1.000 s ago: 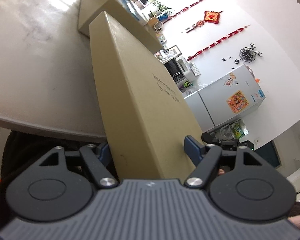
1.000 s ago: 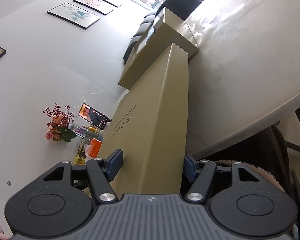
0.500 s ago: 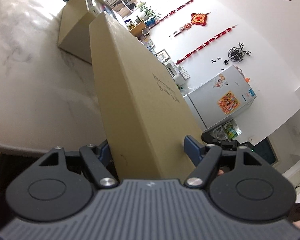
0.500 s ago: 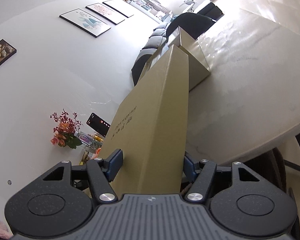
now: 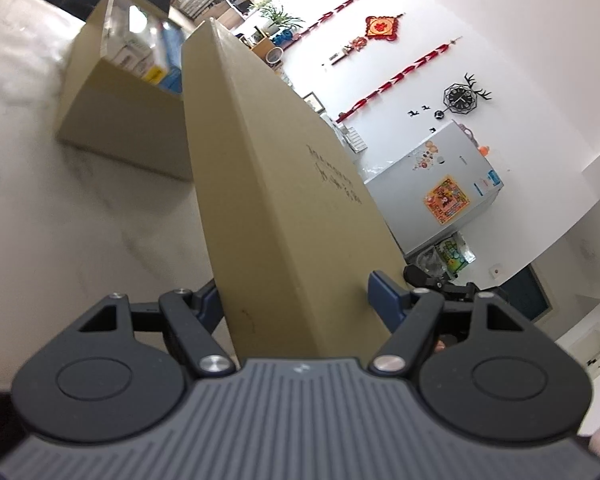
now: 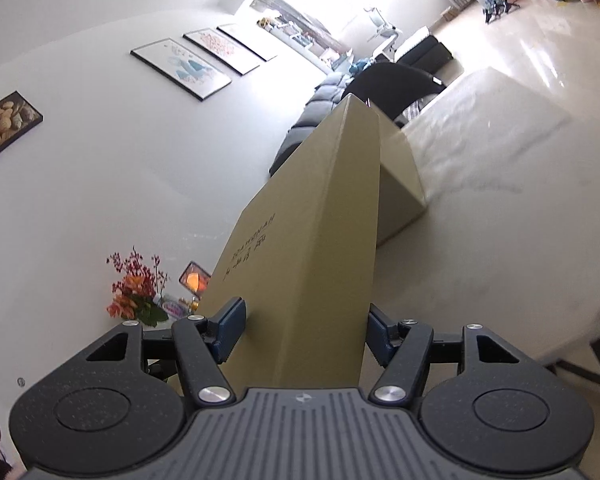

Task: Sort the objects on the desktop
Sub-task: 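Lower the lid with both grippers onto the box rim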

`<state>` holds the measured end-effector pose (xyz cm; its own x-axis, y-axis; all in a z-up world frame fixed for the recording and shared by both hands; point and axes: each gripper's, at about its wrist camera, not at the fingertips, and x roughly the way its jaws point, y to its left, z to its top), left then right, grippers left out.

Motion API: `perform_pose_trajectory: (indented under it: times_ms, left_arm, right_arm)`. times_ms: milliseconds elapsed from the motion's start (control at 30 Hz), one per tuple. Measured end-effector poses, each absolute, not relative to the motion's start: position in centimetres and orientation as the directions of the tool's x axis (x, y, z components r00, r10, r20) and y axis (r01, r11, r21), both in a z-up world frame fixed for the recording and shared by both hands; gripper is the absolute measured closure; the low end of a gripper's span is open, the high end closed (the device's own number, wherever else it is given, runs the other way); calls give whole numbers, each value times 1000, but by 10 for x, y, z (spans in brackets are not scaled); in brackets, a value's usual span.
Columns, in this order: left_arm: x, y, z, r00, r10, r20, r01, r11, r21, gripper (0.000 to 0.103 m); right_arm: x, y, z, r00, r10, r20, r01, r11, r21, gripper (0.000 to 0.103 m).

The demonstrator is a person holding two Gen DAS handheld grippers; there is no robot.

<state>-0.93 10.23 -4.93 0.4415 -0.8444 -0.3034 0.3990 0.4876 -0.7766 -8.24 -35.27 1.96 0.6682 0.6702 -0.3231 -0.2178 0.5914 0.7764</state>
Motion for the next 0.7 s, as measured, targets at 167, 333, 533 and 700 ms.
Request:
perform_pose_trajectory:
  times_ms: [167, 333, 533, 700]
  left_arm:
    - [7, 90, -30, 434, -850, -300, 405, 481, -777, 30]
    - [21, 80, -8, 453, -840, -300, 426, 499, -755, 30]
    - [37, 74, 16, 485, -825, -290, 443, 518, -732, 30]
    - [43, 75, 32, 506, -819, -270, 461, 522, -718, 30]
  right_arm:
    - [-63, -367, 48, 690, 657, -306, -242, 606, 758, 37]
    - [-39, -379, 66, 687, 666, -292, -260, 600, 757, 37]
    - [-3, -391, 86, 676, 685, -271, -282, 580, 764, 37]
    - [18, -392, 106, 666, 698, -264, -303, 576, 759, 36]
